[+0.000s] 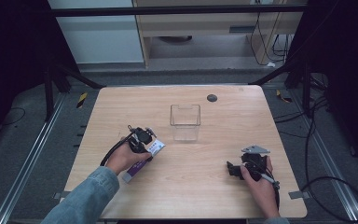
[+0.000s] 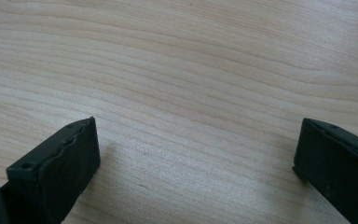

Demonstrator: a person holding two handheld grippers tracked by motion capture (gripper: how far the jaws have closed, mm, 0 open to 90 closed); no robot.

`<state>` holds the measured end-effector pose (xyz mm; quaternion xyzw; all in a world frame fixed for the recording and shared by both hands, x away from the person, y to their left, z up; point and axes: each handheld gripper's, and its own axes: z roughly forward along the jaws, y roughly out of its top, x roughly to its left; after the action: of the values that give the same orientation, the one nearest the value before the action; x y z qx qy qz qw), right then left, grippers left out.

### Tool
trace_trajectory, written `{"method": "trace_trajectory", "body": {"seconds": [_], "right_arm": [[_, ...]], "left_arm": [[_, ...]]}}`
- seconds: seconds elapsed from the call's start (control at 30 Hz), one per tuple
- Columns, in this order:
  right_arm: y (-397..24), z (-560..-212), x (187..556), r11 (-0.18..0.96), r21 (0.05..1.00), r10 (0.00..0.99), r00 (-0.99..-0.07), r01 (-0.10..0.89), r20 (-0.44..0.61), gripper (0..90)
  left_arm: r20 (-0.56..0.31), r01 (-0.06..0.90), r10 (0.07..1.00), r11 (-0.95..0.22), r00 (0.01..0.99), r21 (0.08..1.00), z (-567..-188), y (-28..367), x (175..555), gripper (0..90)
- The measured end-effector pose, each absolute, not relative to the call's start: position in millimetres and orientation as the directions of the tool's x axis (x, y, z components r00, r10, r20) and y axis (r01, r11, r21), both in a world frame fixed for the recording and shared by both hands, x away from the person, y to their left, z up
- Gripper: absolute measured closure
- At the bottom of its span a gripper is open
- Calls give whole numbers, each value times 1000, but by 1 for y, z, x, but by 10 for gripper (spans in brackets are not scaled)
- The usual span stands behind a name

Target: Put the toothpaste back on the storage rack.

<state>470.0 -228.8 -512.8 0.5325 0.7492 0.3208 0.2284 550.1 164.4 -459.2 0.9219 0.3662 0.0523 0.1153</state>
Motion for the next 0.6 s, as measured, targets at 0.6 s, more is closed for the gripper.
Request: {"method": "trace_trajectory", "body": {"seconds": [0.6], "right_arm": [[-229, -513, 470, 227, 724, 944, -329, 651, -1, 4]], "left_arm": [[14, 663, 688, -706, 726, 249, -465, 164, 551, 541]]}}
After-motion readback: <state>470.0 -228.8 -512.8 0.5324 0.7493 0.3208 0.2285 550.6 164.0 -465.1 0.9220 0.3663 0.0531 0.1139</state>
